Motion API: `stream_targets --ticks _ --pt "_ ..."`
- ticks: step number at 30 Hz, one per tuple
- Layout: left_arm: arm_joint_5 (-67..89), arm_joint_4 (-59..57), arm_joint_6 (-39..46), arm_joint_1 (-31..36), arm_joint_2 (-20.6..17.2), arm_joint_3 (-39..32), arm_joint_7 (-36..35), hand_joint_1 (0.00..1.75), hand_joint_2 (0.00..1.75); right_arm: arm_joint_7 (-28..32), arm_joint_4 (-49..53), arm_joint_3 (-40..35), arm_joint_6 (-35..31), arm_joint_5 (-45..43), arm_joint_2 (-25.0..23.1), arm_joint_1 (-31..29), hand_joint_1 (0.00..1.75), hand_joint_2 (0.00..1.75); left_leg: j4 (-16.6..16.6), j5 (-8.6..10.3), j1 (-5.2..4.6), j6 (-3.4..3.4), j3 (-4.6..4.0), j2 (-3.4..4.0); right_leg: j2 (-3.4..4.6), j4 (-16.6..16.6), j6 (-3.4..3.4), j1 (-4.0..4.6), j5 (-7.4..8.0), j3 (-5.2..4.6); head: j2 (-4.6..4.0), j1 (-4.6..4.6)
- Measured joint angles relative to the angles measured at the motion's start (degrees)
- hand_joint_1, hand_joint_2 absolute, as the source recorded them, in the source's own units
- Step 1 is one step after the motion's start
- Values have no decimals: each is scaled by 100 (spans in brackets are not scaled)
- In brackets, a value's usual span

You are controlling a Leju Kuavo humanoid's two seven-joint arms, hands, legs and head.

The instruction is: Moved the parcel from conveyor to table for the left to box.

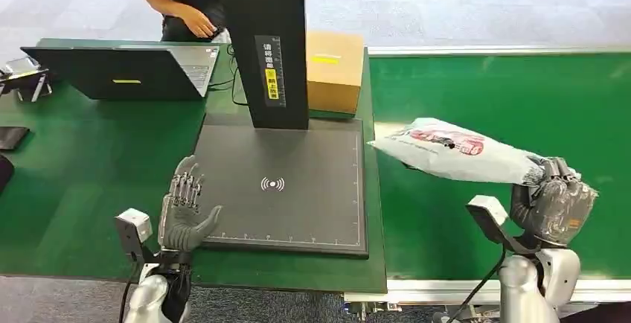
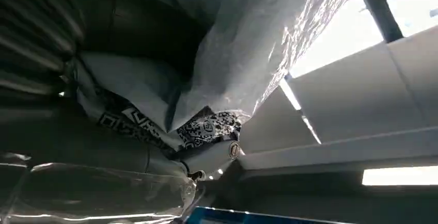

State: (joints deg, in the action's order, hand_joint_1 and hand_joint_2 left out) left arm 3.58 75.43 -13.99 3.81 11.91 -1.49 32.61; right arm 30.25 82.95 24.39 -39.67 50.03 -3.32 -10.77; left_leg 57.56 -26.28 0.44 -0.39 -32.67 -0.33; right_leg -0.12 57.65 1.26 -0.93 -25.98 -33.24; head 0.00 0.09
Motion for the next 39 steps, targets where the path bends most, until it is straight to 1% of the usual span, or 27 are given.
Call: stream_targets --ticks 6,11,15,21,28,29,32,33,36,39 --pt "-125 -7 129 68 -17 68 149 0 175 -29 74 -800 0 282 -37 -9 175 175 0 1 0 0 0 0 0 0 0 0 0 0 0 -2" --pt "-48 7 498 89 -28 79 348 0 175 -125 74 -1589 0 518 -35 -67 175 175 0 1 1 -1 0 1 0 0 0 1 0 -1 0 -2" --pt "-59 92 643 86 -37 79 411 0 175 -188 48 -1981 0 509 -26 -165 175 175 0 2 1 -2 -5 0 -1 1 0 1 0 -2 0 0" --pt "-275 343 922 80 -52 79 496 0 175 -470 -210 -2859 48 450 131 -426 175 175 0 3 1 -1 -3 0 -1 1 0 0 0 -1 0 -2" --pt "-374 393 1056 77 -74 87 546 0 175 -746 -803 -3698 748 533 276 -570 175 175 0 3 2 -2 -2 0 -1 1 0 2 0 -1 0 0" --pt "-385 393 1058 75 -85 87 553 0 175 -822 -910 -3784 934 584 302 -603 175 175 0 3 2 -2 -2 0 0 1 0 2 0 -1 0 -2" --pt "-413 393 1080 67 -118 90 583 0 175 -1078 -1310 -4082 1826 684 389 -723 175 175 0 3 2 -2 0 0 0 1 0 2 0 -1 0 -2" --pt "-413 393 1080 63 -125 90 592 0 175 -1106 -1441 -4157 1965 697 411 -743 175 175 0 3 2 -2 -1 0 -1 1 0 2 0 0 0 -2" --pt "-420 393 1082 41 -151 90 601 0 175 -1187 -1810 -4349 2349 697 461 -858 175 175 0 3 2 -2 1 1 1 1 0 2 1 1 0 -4" --pt "-417 393 1082 26 -159 87 608 0 175 -1242 -2124 -4465 2492 686 509 -981 175 175 0 3 2 -2 6 1 1 1 0 1 1 4 0 -2"
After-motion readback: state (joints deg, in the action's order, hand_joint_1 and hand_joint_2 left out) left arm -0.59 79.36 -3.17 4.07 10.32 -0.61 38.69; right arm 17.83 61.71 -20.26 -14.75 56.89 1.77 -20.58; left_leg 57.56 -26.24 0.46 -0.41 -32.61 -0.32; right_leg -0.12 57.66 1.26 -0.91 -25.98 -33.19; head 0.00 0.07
